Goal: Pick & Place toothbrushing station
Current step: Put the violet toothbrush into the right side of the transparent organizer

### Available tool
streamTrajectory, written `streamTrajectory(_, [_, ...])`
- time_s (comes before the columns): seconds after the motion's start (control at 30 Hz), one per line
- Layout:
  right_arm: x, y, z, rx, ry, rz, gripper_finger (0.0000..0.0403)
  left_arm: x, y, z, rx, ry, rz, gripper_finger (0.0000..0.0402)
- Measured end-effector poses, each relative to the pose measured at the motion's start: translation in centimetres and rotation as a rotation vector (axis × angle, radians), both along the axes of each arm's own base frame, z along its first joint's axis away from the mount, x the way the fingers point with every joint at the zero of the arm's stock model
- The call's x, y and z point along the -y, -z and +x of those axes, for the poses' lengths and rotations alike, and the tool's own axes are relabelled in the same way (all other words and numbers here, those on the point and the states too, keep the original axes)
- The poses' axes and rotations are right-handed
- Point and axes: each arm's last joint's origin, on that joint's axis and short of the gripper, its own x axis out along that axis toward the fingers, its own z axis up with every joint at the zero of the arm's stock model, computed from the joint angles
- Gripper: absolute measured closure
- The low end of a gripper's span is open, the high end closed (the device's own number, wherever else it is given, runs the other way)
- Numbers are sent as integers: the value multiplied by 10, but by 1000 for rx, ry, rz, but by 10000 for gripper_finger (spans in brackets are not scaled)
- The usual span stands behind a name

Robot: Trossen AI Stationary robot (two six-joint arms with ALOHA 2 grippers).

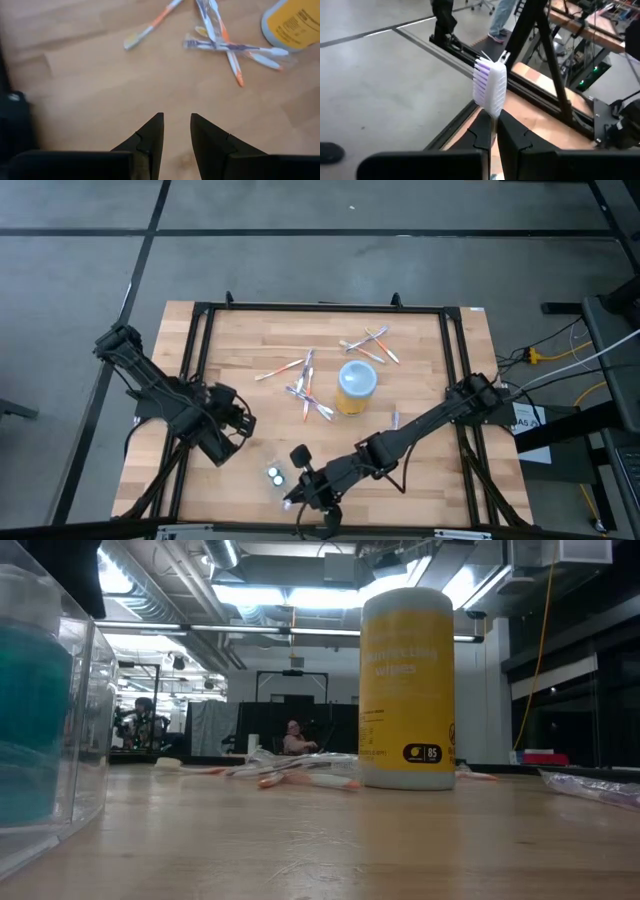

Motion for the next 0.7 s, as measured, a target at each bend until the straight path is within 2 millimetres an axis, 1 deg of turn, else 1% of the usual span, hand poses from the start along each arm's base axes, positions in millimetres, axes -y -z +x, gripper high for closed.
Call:
streamTrajectory(0.13, [-4,1,-2,-3,3,4,389,2,12,2,29,-15,-28,311])
streamTrajectory(0.2, [-5,9,2,-15,5,25,389,2,14,2,36,-22,-33,311])
streamTrajectory(0.33, [-8,38,10,-82,4,-12,389,1,14,2,58,-33,-21,311])
streamTrajectory(0.47, [-13,51,13,-103,8,2,389,2,14,2,56,-33,-27,311])
streamTrajectory(0.57, [-9,62,17,-147,18,2,389,2,14,2,54,-33,-31,311])
streamTrajectory(0.63, [-6,61,19,-146,4,33,382,2,14,2,53,-35,-34,311])
streamTrajectory(0.7, [-1,55,24,-136,9,120,351,2,14,2,56,-39,-37,311])
